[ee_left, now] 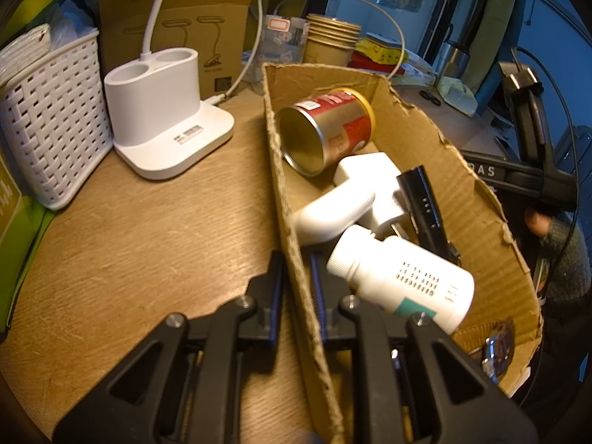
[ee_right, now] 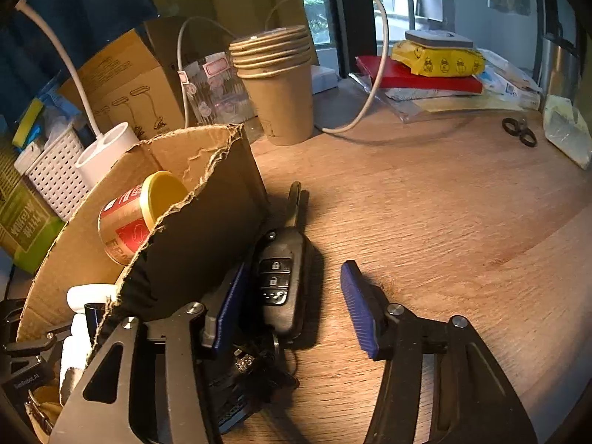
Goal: Organize rigid objects
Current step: 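Move the right gripper to the black car key and close on it, then lift the car key with the right gripper and carry it over the box, then open the right gripper to release the car key into the box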
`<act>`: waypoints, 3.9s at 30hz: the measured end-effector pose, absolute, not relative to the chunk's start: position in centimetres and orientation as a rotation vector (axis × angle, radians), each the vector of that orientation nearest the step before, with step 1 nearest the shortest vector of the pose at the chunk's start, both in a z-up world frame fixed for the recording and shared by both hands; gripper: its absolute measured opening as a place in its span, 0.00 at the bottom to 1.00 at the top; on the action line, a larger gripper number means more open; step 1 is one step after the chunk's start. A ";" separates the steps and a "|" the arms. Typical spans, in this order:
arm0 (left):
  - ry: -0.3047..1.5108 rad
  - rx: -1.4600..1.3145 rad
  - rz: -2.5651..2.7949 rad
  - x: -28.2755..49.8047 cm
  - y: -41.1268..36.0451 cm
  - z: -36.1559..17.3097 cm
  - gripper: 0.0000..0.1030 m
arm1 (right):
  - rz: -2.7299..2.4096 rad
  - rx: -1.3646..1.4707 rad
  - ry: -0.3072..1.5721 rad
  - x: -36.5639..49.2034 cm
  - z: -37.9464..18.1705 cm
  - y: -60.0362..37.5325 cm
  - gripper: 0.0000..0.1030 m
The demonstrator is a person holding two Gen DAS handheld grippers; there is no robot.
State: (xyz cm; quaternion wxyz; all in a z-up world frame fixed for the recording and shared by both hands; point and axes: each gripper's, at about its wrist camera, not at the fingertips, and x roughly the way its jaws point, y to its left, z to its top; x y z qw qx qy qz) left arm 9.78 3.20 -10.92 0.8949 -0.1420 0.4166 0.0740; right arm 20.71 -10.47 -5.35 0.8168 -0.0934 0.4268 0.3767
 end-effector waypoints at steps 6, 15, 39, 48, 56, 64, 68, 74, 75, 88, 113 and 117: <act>0.864 -0.294 0.153 9.8 3.2 -10.9 0.16 | 0.785 -0.223 0.889 20.5 -5.1 -10.5 0.47; 0.864 -0.295 0.153 9.8 3.2 -10.9 0.16 | 0.751 -0.229 0.877 20.8 -5.1 -11.1 0.47; 0.864 -0.295 0.152 9.8 3.2 -10.9 0.16 | 0.720 -0.218 0.775 19.2 -1.9 -11.8 0.37; 0.864 -0.295 0.152 9.8 3.2 -10.9 0.16 | 0.732 -0.209 0.655 16.6 2.5 -12.5 0.37; 0.864 -0.295 0.152 9.8 3.2 -10.9 0.16 | 0.790 -0.197 0.541 12.8 6.7 -12.8 0.37; 0.864 -0.295 0.152 9.8 3.2 -10.9 0.16 | 0.888 -0.211 0.490 9.3 8.5 -11.3 0.37; 0.864 -0.295 0.152 9.8 3.2 -10.9 0.16 | 0.921 -0.229 0.509 8.8 7.7 -9.8 0.37; 0.864 -0.295 0.152 9.8 3.2 -10.9 0.16 | 0.914 -0.241 0.578 10.3 5.2 -8.2 0.37; 0.864 -0.295 0.152 9.8 3.2 -10.9 0.16 | 0.909 -0.241 0.587 10.5 4.8 -8.1 0.37; 0.864 -0.295 0.152 9.8 3.2 -10.9 0.16 | 0.845 -0.258 0.669 13.0 1.7 -7.4 0.37; 0.864 -0.296 0.152 9.8 3.3 -10.9 0.16 | 0.837 -0.391 0.729 12.6 0.0 -6.3 0.37; 0.864 -0.295 0.152 9.8 3.2 -10.9 0.16 | 0.844 -0.384 0.735 12.7 0.1 -6.4 0.37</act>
